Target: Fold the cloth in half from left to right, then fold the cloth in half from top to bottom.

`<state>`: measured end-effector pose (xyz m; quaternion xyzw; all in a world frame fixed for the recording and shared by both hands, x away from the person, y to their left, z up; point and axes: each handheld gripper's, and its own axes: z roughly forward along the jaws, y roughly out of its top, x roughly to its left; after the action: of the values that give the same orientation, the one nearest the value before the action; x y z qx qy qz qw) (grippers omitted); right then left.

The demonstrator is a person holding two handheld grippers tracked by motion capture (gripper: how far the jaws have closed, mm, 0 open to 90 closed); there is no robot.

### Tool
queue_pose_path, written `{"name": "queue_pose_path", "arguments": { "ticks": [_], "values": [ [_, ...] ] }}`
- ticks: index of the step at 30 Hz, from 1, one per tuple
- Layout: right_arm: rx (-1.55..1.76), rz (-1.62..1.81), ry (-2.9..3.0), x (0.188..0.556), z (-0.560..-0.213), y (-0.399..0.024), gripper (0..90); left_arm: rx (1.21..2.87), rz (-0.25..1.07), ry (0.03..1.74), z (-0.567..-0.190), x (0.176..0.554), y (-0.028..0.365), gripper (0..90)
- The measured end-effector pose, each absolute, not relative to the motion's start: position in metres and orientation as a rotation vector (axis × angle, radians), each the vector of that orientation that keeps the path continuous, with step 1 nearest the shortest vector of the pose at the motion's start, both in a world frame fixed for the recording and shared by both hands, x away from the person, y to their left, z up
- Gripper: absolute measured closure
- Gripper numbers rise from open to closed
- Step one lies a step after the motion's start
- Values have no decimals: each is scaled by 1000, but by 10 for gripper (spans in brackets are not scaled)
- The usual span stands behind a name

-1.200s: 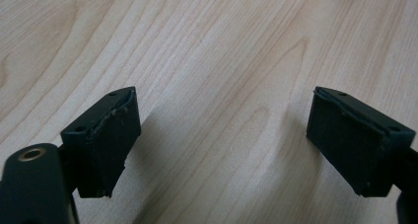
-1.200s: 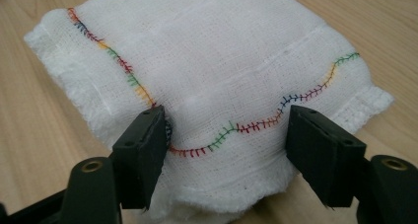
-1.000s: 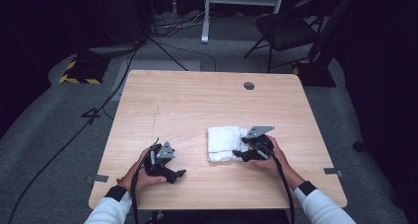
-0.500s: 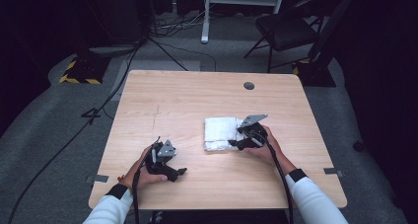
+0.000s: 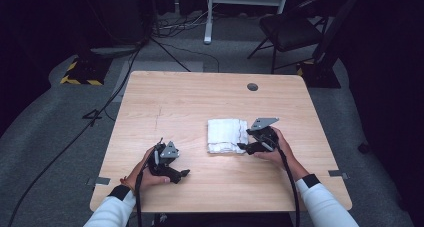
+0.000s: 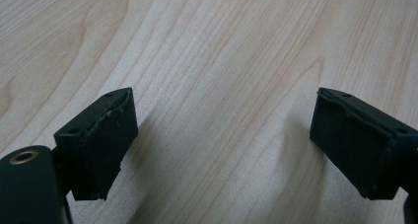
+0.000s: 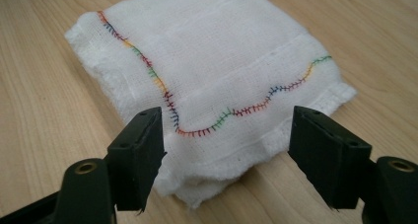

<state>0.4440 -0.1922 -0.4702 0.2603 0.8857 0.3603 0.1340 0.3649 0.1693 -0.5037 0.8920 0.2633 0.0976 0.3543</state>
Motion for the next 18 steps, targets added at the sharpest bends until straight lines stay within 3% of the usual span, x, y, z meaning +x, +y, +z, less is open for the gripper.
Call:
{"name": "queue_pose_path", "arguments": {
  "ticks": [12, 18],
  "values": [
    [697, 1067, 2537, 423, -448, -211, 299, 2309, 278, 758, -502, 362, 170, 113],
    [696, 1025, 2527, 411, -442, -229, 295, 2318, 346, 780, -493, 358, 167, 173]
  ]
}}
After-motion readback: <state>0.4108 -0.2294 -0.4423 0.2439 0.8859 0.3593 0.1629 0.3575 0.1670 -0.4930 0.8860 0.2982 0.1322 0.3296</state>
